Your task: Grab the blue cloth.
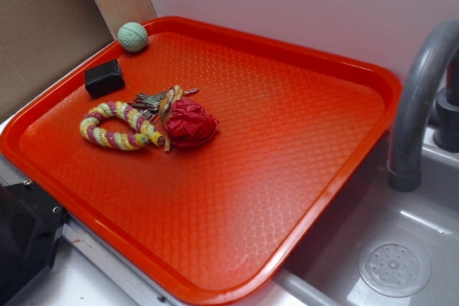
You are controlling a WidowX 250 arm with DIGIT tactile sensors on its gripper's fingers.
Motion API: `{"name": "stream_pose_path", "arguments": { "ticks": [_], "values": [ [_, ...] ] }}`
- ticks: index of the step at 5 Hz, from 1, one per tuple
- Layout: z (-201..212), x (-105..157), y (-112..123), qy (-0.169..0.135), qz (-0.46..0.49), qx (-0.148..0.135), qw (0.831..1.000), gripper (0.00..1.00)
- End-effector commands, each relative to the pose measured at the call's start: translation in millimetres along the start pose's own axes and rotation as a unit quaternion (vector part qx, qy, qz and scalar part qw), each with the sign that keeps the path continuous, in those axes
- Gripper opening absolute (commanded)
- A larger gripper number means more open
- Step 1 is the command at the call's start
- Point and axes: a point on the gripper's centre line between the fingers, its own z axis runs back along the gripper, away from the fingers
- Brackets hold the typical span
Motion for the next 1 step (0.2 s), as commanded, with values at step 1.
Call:
{"name": "stream_pose_path", "arguments": {
  "ticks": [1],
  "values": [
    [31.1, 12.2, -17.5, -0.024, -0.031, 0.024, 0.999, 0.02]
  ]
}}
